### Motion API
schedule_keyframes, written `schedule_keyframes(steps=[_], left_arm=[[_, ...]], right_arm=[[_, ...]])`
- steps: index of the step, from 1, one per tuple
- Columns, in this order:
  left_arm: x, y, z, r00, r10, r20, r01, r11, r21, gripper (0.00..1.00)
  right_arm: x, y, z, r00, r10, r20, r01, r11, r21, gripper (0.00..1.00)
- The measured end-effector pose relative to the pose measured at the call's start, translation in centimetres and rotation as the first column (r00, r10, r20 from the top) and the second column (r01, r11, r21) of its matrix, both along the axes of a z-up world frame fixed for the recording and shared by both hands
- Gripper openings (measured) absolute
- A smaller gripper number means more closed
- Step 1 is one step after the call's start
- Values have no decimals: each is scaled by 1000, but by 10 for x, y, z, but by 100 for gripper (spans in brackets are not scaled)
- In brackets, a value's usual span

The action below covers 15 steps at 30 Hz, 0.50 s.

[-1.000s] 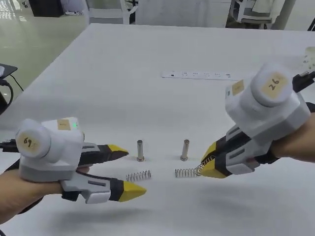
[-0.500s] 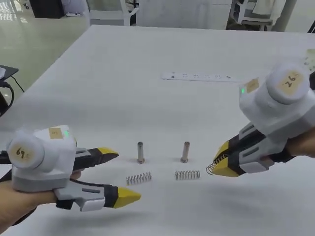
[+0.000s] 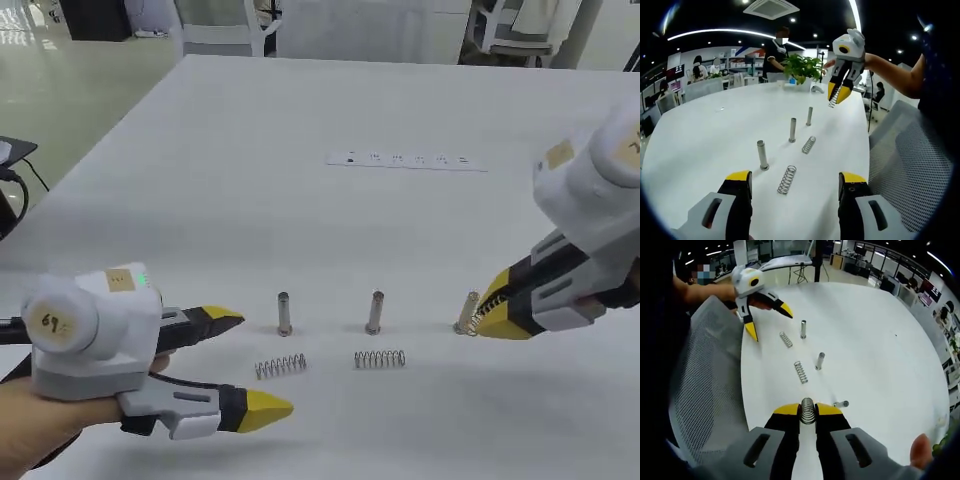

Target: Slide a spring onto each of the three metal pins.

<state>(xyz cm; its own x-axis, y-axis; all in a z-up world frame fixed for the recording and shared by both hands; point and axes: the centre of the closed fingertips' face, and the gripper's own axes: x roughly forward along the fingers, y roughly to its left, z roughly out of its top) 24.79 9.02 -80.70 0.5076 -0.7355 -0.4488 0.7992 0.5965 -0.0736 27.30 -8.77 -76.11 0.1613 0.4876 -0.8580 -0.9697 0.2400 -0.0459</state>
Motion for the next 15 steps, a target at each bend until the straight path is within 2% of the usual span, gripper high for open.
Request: schedule_keyframes(steps=[6, 15], left_arm=[[-1, 0, -2, 1000, -1, -2, 2, 1000, 8, 66], [-2, -1, -1, 1000, -8, 2, 8, 1000, 16, 66]], right_arm=[[18, -14, 1, 999, -27, 24, 28, 999, -35, 9], [39, -17, -3, 999, -16, 30, 18, 997, -78, 9]])
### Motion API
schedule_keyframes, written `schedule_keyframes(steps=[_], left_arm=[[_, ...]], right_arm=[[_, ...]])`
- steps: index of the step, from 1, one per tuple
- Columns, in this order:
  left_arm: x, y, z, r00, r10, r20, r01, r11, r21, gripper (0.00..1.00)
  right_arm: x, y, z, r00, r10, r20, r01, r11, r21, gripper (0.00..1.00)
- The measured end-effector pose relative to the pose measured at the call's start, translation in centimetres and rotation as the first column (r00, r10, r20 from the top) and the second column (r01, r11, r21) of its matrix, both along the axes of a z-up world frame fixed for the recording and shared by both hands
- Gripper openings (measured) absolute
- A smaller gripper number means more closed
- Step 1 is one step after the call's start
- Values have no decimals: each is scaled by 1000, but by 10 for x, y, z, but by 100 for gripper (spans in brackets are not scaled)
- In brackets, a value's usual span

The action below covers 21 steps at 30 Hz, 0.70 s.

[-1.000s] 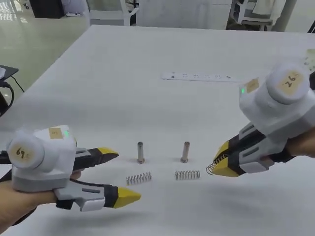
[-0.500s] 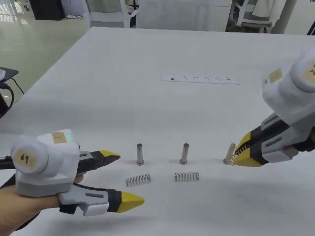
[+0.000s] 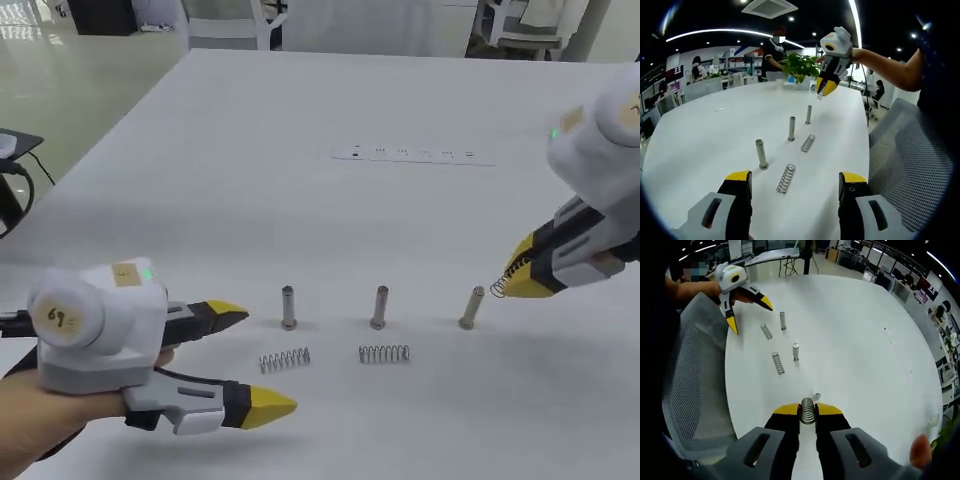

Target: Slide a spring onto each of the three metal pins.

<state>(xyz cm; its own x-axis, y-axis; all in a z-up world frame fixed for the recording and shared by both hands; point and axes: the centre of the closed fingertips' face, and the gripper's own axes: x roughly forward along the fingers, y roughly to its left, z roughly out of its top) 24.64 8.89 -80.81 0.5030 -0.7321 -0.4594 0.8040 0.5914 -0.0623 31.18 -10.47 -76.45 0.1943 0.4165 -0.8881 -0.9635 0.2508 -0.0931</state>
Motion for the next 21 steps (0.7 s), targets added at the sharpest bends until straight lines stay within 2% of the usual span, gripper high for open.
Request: schedule_keyframes(steps=[11, 21], left_arm=[[-1, -1, -2, 1000, -6, -2, 6, 1000, 5, 66], [-1, 0, -3, 1000, -8, -1, 8, 1000, 3, 66]], right_arm=[[14, 1, -13, 999, 39, -18, -40, 996, -84, 9], [19, 5, -22, 998, 57, -41, -61, 991, -115, 9]])
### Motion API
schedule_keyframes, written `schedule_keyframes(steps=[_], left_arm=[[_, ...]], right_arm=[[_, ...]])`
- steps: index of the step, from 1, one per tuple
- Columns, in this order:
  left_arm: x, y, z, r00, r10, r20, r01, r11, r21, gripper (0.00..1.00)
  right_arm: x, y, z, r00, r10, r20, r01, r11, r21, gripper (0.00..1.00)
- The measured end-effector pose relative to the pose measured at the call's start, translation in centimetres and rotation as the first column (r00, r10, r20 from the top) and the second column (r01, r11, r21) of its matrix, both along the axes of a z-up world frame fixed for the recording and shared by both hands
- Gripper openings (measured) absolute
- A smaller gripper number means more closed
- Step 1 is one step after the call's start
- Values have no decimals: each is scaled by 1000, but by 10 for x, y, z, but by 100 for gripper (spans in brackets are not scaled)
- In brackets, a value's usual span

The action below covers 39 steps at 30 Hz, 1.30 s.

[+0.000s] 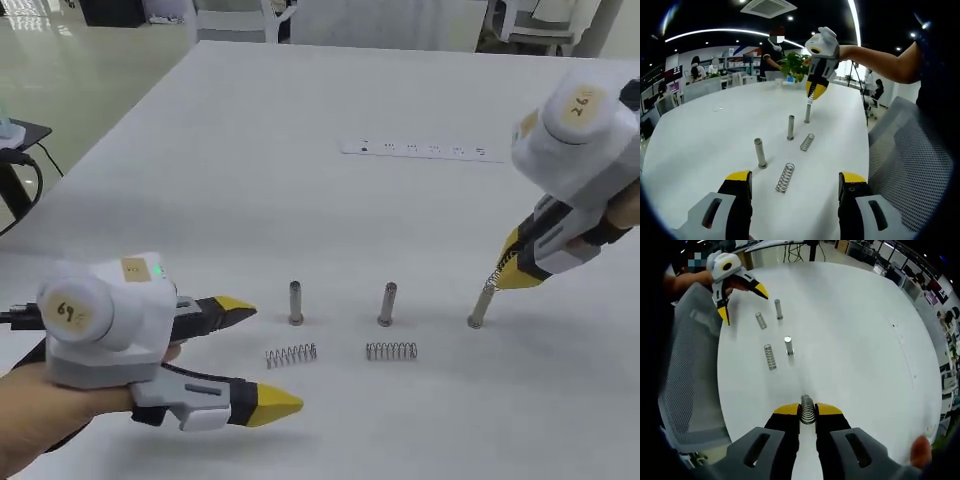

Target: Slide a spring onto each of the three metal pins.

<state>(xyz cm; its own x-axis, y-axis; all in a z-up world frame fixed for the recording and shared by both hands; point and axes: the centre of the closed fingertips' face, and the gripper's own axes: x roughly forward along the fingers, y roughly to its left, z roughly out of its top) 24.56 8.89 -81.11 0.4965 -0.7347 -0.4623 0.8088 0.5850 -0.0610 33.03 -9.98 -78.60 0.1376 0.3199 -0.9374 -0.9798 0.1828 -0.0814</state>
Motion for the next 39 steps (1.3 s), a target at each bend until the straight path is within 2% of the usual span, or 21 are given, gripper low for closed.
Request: schedule_keyframes(steps=[14, 26, 39], left_arm=[[1, 1, 0, 1000, 2, 2, -2, 1000, -3, 66], [1, 1, 1, 1000, 5, 3, -5, 1000, -3, 66], [1, 1, 1, 1000, 5, 2, -5, 1000, 0, 66]], right_arm=[[2, 0, -12, 1000, 13, -23, -14, 999, -45, 9], [1, 4, -34, 998, 24, -54, -30, 994, -102, 9], [-1, 2, -57, 997, 8, -80, -18, 992, -124, 9]])
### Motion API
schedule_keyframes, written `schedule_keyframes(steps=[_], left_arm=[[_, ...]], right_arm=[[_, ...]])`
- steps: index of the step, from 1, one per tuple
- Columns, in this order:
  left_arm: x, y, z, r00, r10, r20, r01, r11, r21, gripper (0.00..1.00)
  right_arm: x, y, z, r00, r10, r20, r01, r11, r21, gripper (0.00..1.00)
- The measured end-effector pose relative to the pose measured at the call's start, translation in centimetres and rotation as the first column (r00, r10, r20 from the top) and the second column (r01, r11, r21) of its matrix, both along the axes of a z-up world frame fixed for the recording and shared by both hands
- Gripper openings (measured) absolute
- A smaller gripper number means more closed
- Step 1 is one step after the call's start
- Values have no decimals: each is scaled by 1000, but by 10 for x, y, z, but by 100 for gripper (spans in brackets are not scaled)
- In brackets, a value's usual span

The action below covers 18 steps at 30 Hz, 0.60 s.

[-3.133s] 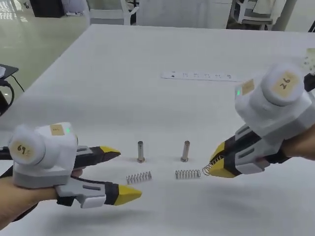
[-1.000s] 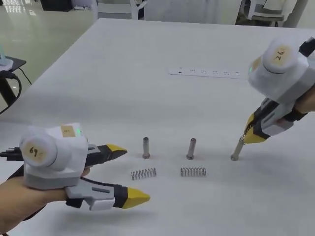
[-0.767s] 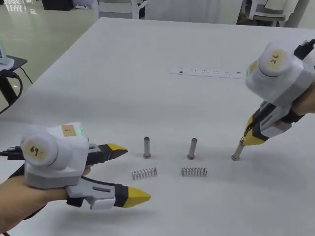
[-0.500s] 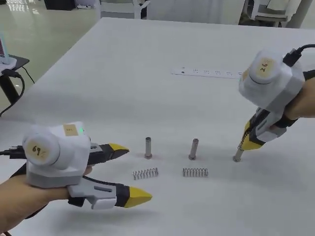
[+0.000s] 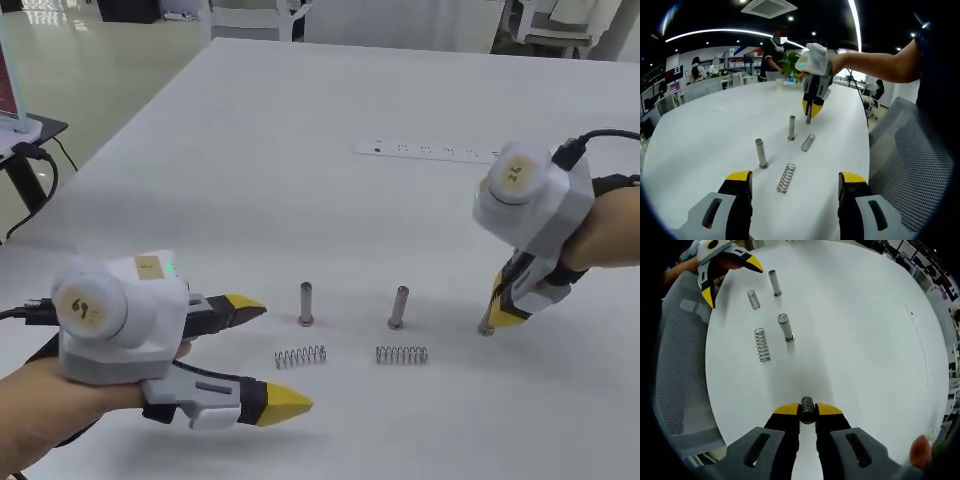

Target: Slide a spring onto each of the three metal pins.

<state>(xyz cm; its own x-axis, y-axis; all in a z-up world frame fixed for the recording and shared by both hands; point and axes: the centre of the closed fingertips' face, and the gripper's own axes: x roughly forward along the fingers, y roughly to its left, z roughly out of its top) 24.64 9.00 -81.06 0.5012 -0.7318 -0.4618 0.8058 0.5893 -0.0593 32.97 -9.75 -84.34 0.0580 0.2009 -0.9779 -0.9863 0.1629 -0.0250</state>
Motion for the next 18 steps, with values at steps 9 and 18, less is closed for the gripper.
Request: schedule_keyframes(steps=[9, 18], left_arm=[[0, -1, -1, 1000, 0, -3, 0, 1000, 2, 65], [0, 0, -1, 1000, 4, -3, -4, 1000, 0, 65]], right_arm=[[-1, -1, -6, 1000, -1, -10, 1, 1000, -1, 9], [-3, 1, -8, 1000, -4, -14, 4, 1000, 15, 14]])
